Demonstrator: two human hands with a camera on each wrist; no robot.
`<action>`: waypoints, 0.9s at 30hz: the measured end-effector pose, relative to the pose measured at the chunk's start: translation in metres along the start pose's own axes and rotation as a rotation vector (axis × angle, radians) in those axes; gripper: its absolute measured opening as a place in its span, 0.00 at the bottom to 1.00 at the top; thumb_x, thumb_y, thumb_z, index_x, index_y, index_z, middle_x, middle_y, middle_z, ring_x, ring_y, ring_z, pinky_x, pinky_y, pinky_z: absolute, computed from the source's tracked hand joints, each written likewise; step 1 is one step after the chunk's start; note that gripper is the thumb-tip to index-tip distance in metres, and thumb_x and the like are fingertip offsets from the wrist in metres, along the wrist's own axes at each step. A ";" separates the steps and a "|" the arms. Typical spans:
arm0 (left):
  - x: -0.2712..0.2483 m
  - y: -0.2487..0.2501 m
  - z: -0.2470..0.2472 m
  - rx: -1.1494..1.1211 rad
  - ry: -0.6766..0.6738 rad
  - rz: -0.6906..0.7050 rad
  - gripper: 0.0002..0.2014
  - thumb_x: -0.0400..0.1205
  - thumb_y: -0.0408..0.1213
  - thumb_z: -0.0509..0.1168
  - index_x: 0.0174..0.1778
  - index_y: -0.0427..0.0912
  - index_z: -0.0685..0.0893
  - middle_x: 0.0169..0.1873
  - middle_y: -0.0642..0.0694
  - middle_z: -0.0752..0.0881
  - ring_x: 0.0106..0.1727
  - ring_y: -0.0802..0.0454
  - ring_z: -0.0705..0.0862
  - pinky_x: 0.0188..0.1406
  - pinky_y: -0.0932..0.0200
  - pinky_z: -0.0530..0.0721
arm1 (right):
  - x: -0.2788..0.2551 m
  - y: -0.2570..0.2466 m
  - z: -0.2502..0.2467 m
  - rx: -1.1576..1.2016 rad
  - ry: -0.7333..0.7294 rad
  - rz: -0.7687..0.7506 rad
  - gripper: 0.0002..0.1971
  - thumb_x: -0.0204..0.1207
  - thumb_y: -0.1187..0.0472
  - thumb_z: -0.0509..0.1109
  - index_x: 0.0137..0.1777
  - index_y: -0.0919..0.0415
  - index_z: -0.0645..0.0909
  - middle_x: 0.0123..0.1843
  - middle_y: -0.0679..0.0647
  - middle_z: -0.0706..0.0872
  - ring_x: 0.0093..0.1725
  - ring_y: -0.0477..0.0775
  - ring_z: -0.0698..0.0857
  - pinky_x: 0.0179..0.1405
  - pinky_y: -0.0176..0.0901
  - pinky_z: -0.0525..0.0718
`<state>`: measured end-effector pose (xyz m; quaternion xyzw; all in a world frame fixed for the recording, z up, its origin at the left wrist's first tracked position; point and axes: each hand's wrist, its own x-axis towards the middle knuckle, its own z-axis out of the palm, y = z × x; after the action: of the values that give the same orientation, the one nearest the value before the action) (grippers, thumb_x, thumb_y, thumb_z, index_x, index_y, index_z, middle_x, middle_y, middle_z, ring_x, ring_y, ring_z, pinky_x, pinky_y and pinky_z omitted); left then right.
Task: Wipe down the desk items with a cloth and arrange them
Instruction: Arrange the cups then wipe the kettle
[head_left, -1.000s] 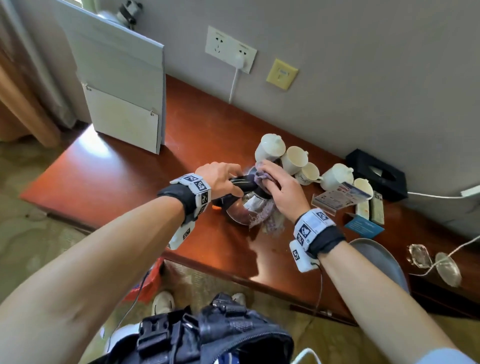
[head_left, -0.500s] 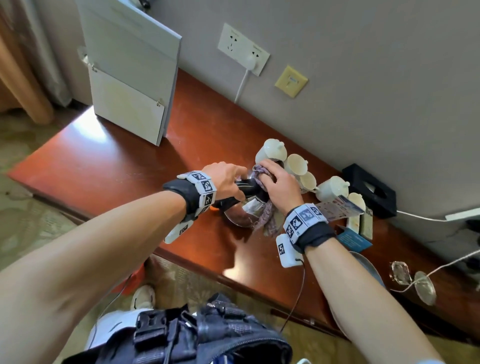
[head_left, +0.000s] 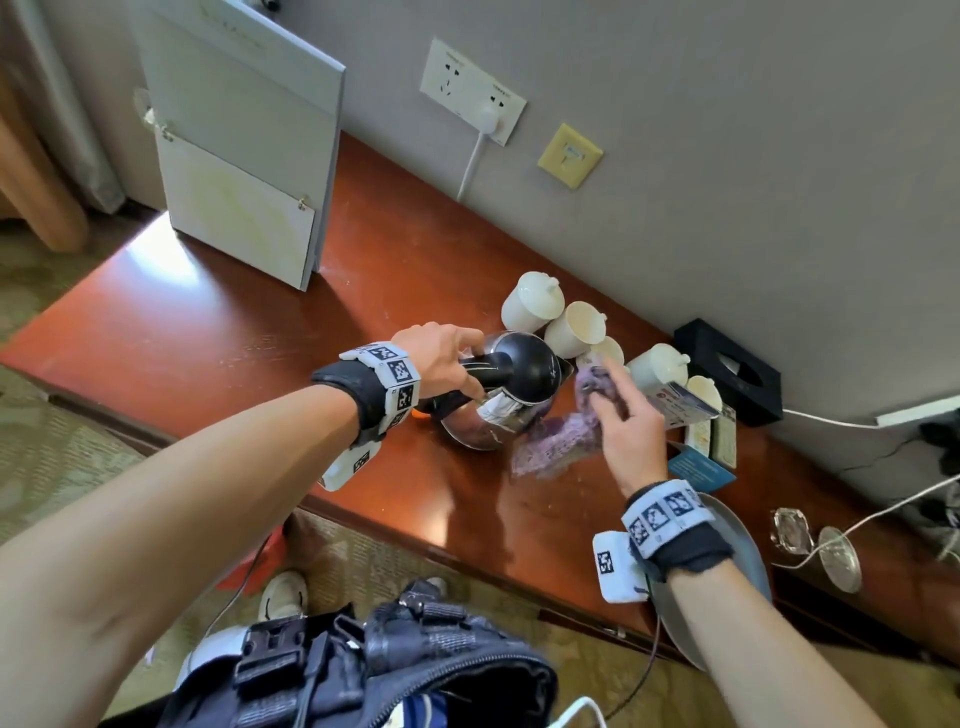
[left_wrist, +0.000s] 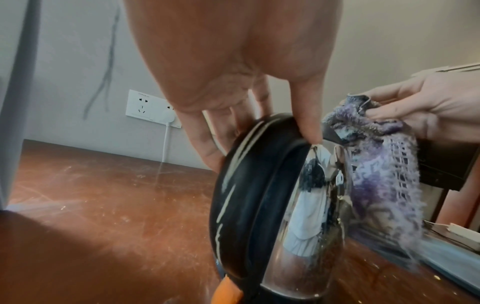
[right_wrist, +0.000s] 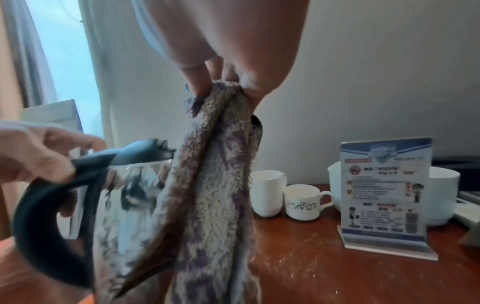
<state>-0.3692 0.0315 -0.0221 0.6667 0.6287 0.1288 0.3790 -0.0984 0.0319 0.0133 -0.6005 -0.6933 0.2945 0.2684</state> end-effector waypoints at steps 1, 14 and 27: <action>0.002 0.000 -0.001 0.015 -0.014 0.009 0.16 0.75 0.53 0.75 0.53 0.60 0.77 0.56 0.52 0.91 0.49 0.45 0.87 0.46 0.52 0.85 | 0.003 0.002 -0.006 0.018 0.061 0.049 0.27 0.83 0.66 0.67 0.77 0.40 0.74 0.71 0.40 0.77 0.74 0.47 0.77 0.76 0.57 0.77; 0.038 0.011 -0.012 0.082 -0.023 -0.021 0.17 0.80 0.49 0.71 0.64 0.71 0.81 0.47 0.56 0.89 0.49 0.50 0.86 0.48 0.54 0.83 | 0.055 0.007 0.025 0.116 -0.065 0.034 0.19 0.85 0.63 0.65 0.74 0.51 0.81 0.70 0.42 0.82 0.72 0.43 0.77 0.79 0.45 0.72; 0.037 0.022 -0.008 0.090 -0.025 -0.052 0.27 0.79 0.43 0.74 0.75 0.59 0.80 0.59 0.52 0.89 0.56 0.50 0.85 0.60 0.55 0.81 | 0.039 0.031 0.011 -0.061 -0.070 -0.148 0.22 0.83 0.63 0.69 0.77 0.51 0.77 0.78 0.46 0.77 0.76 0.50 0.77 0.73 0.31 0.66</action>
<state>-0.3520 0.0707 -0.0133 0.6681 0.6461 0.0825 0.3597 -0.0906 0.0730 -0.0167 -0.5450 -0.7532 0.2734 0.2466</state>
